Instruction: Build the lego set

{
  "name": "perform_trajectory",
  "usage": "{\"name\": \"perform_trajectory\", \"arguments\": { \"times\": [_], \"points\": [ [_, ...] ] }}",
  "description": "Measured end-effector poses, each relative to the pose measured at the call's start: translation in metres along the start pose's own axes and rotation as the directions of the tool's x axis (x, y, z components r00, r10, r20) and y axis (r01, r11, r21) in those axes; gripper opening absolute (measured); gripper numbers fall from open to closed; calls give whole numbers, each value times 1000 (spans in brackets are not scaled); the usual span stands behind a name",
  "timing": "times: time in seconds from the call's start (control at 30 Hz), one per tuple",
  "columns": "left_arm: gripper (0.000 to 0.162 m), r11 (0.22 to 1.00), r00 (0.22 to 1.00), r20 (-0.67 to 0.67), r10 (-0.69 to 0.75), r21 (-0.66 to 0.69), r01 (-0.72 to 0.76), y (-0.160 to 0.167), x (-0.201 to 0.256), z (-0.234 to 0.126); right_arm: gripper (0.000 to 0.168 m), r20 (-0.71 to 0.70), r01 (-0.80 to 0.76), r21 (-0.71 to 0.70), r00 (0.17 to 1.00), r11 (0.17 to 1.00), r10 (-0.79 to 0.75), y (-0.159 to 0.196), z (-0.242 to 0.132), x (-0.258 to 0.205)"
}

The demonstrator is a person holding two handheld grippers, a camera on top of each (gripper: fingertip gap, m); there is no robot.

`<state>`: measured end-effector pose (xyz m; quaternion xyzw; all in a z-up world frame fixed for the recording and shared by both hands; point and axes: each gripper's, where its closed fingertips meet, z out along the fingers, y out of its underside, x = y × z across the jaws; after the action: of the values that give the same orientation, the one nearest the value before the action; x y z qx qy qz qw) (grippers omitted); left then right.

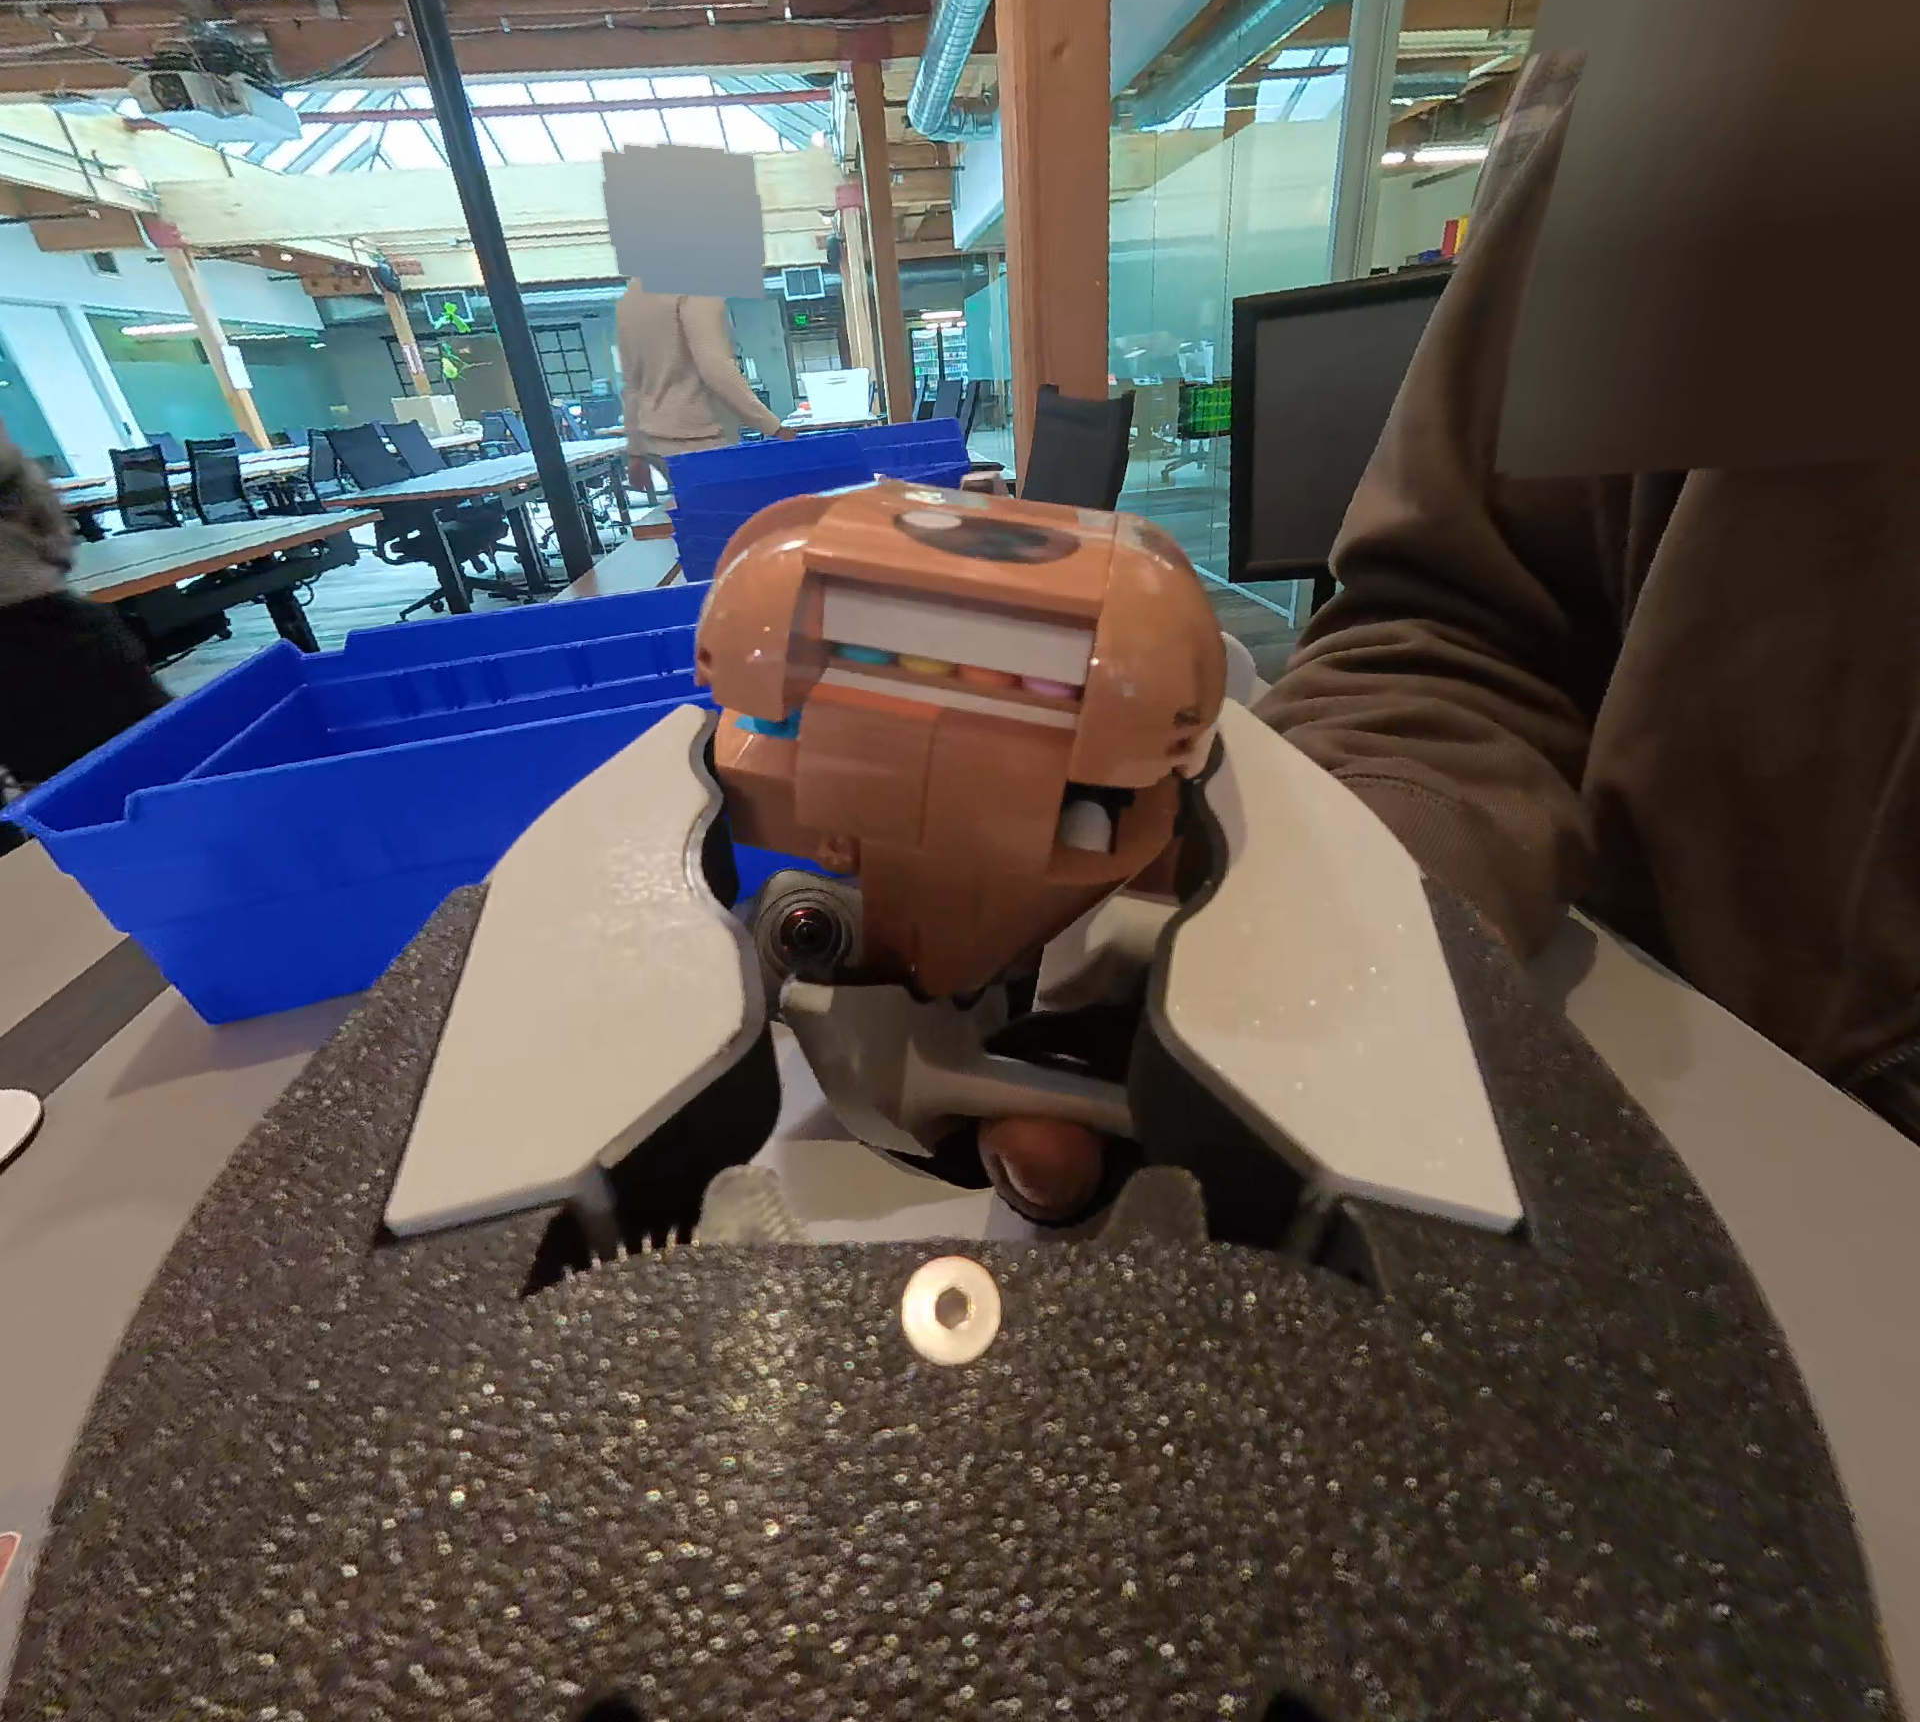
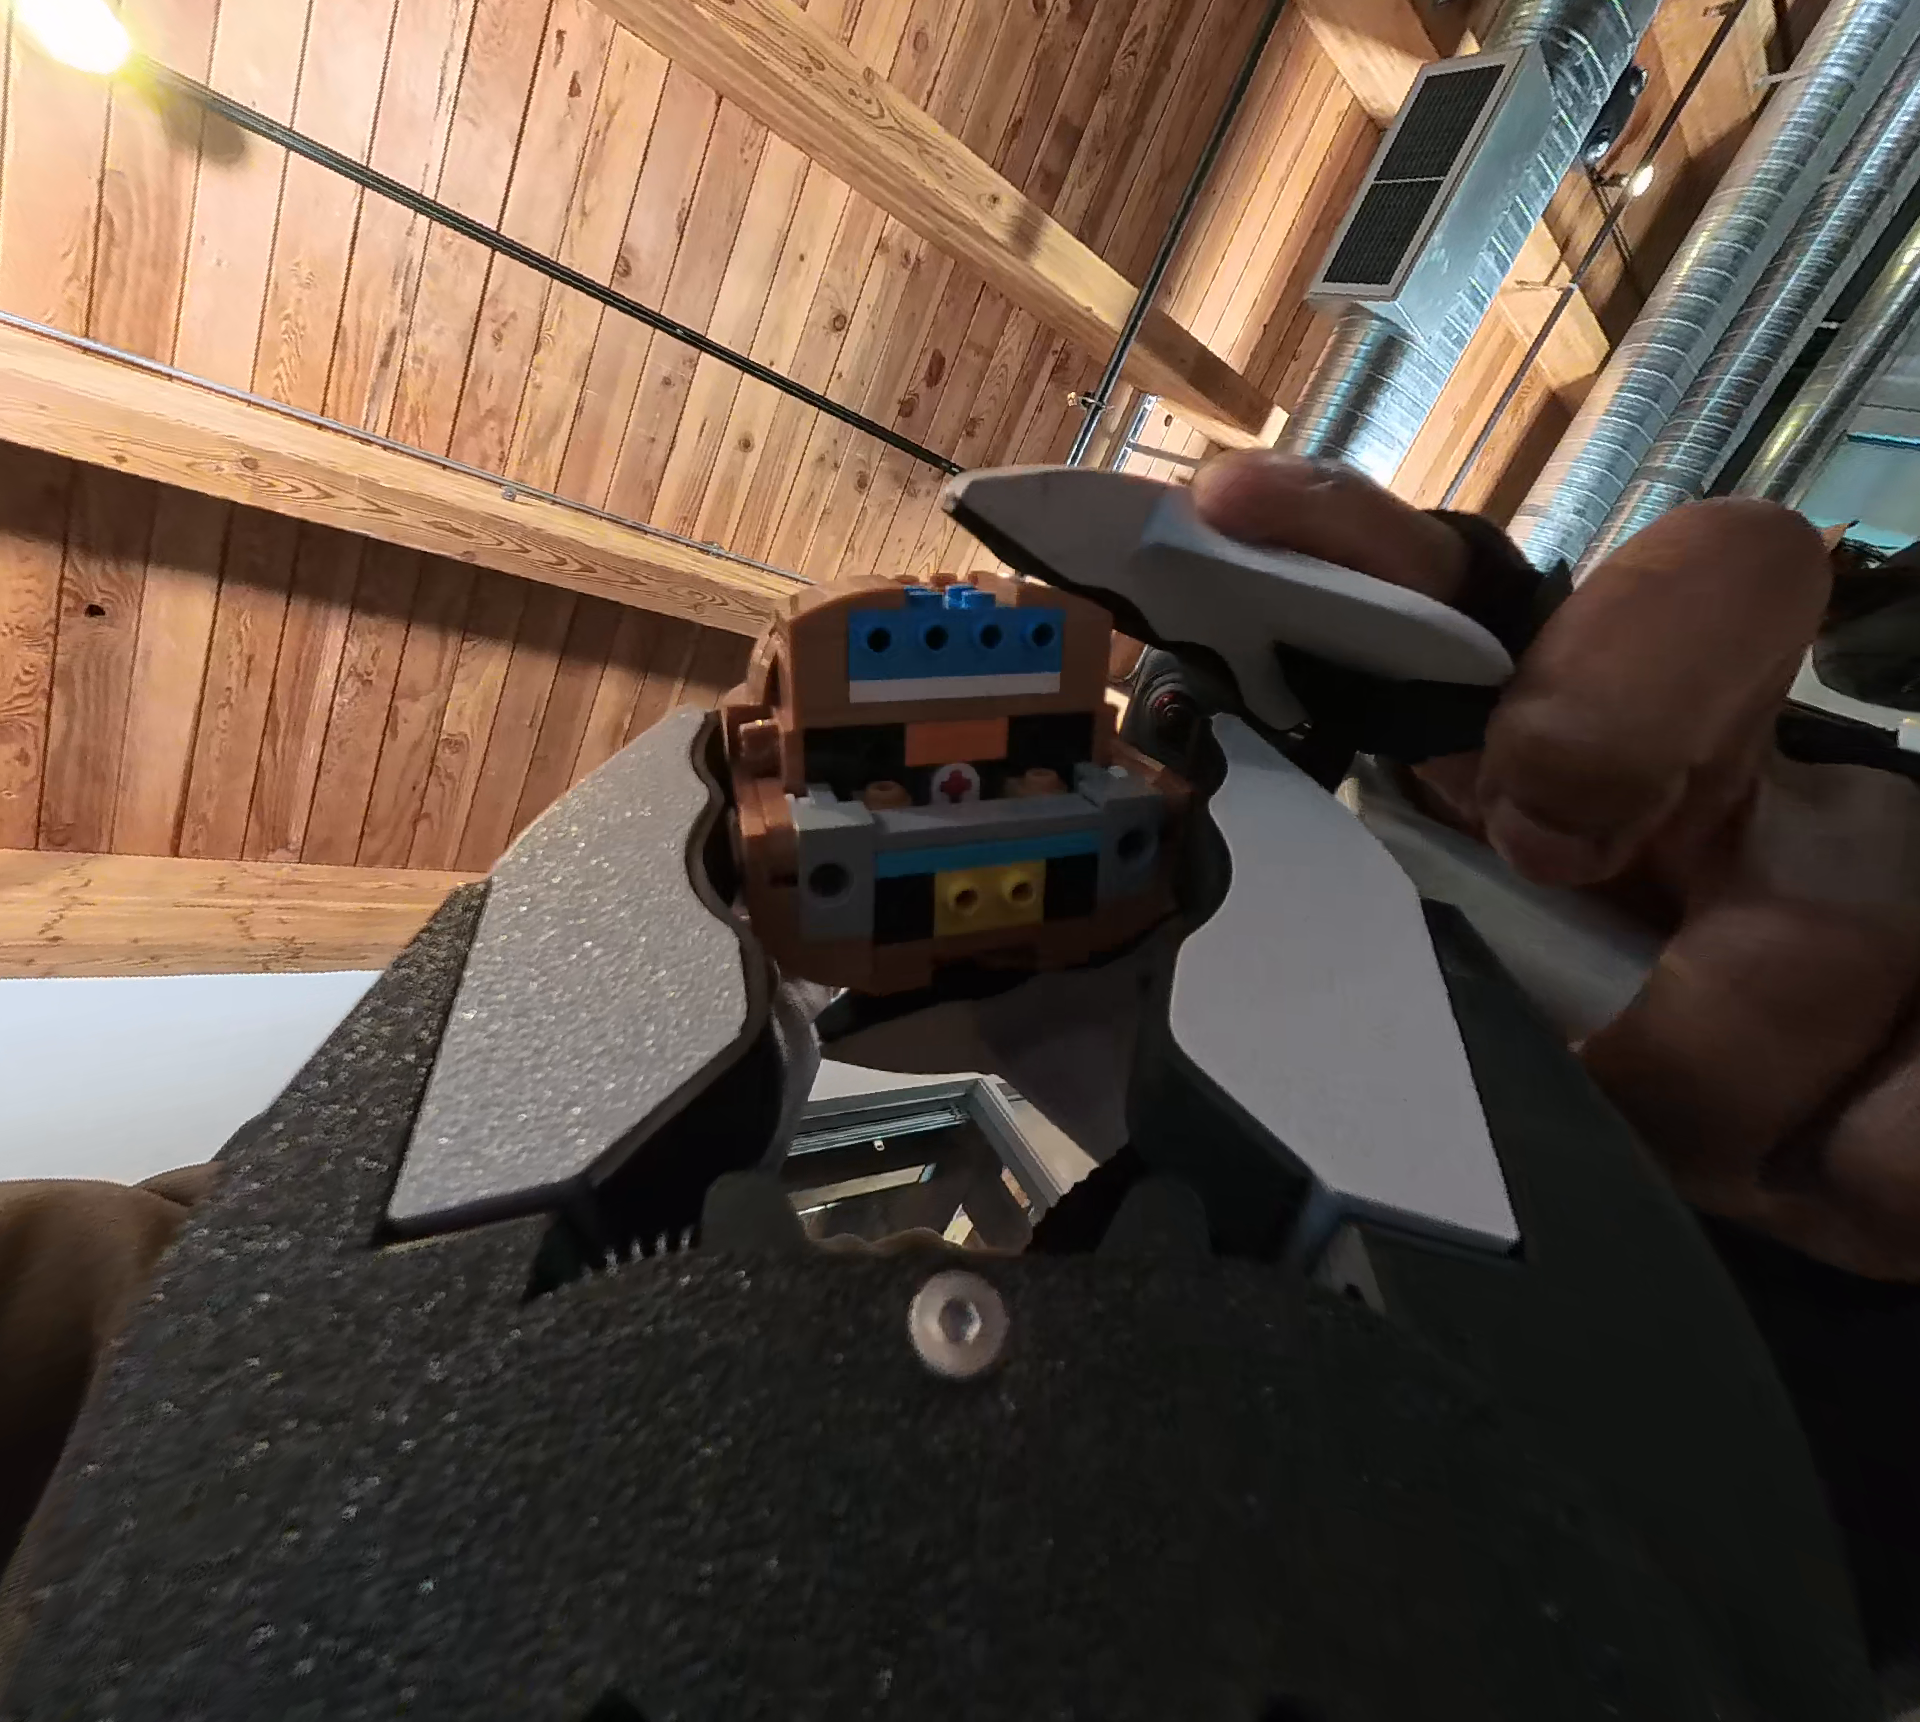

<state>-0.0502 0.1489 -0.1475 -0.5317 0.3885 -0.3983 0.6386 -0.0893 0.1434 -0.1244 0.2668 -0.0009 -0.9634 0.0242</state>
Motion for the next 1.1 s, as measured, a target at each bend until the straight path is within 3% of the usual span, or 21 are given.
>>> {"name": "perform_trajectory", "arguments": {
  "times": [0.33, 0.7, 0.83, 1.1],
  "points": [
    [86, 1000, 999, 33, 9, 11, -10, 0, -2, 3, 84, -21, 3, -4, 1000, 1000, -3, -1, -2, 2],
    [85, 1000, 995, 99, 18, -9, -17, 8, -10, -6, 85, -168, 48, -30, 984, 998, -52, -7, -8, 17],
    [85, 999, 995, 104, -5, 49, 0, 2, -11, -11, 75, -176, 67, 12, 982, 998, -64, -17, -12, 15],
    [85, 998, 972, 234, 10, 54, -23, -1, -29, -23, 72, -264, 170, -45, 948, 984, -176, -27, -19, 11]
  ]
}}
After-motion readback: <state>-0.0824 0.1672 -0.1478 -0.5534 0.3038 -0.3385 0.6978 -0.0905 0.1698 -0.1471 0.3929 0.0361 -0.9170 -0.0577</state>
